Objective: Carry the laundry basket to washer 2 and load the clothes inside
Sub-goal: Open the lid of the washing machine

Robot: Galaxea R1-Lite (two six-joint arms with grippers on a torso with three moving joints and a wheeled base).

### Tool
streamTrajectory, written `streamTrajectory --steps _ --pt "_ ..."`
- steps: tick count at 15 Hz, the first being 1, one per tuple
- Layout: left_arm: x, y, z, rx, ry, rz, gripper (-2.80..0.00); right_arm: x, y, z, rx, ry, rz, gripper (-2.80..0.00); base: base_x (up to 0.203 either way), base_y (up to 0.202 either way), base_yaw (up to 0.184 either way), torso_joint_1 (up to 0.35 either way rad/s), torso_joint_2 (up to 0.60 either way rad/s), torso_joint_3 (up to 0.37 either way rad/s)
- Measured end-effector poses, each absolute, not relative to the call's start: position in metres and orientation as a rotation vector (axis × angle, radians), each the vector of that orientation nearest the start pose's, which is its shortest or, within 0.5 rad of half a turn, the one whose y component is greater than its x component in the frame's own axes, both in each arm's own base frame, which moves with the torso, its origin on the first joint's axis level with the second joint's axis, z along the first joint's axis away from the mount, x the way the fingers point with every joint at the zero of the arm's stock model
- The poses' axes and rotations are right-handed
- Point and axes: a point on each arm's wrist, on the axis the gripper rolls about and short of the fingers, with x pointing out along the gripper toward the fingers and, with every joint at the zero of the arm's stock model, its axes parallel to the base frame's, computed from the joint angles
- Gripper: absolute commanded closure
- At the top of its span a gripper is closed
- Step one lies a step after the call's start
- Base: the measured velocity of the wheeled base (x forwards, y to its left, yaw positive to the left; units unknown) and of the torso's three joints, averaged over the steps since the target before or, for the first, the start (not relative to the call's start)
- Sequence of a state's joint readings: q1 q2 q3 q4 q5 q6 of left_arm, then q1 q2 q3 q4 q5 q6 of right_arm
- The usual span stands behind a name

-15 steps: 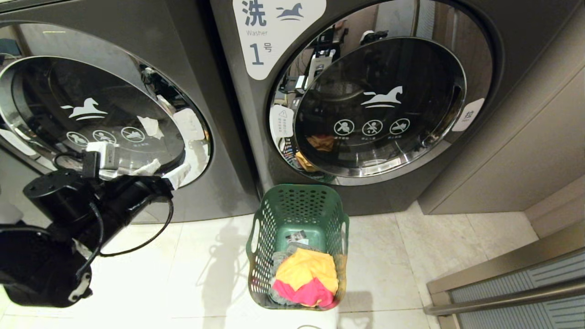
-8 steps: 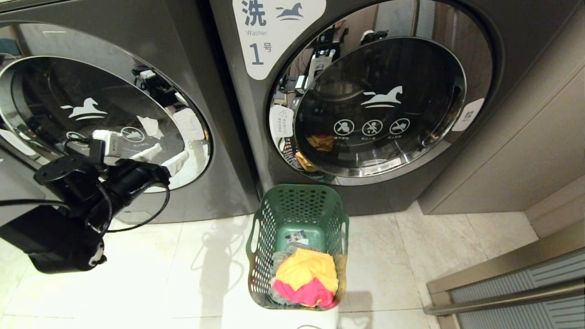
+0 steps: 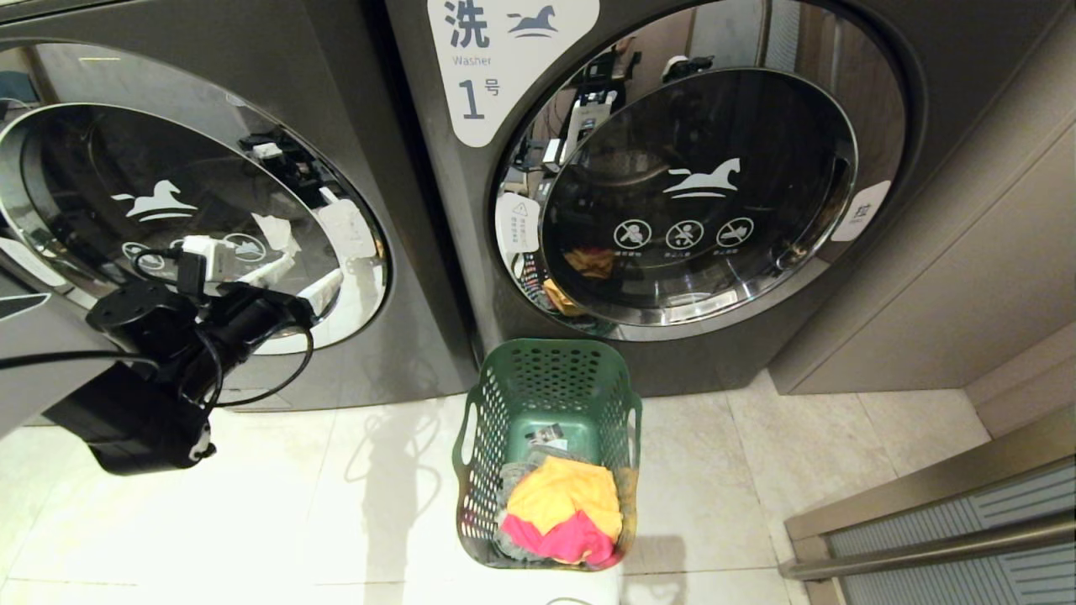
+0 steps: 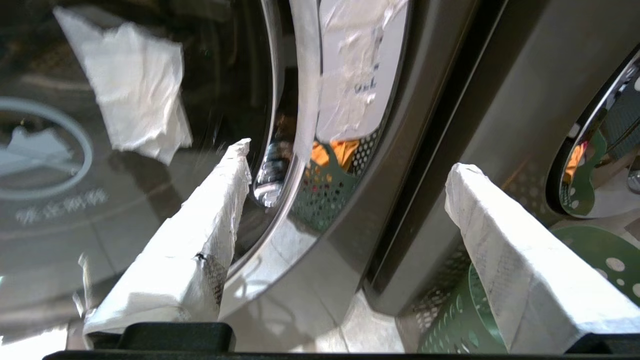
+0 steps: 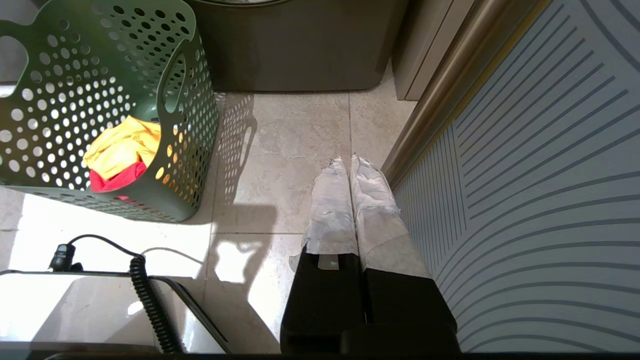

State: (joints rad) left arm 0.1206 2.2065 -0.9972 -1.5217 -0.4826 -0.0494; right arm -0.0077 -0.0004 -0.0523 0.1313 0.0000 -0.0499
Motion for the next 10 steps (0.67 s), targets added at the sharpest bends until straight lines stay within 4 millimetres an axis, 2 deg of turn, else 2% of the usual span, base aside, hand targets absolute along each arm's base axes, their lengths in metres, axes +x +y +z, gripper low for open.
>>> streamTrajectory --steps 10 --pt "0.446 0.026 0.150 0.028 -0.383 -0.422 -2.80 -0.027 0.000 0.076 -0.050 0.079 -0.006 0.00 0.000 0.000 0.000 0.000 0.00 0.000"
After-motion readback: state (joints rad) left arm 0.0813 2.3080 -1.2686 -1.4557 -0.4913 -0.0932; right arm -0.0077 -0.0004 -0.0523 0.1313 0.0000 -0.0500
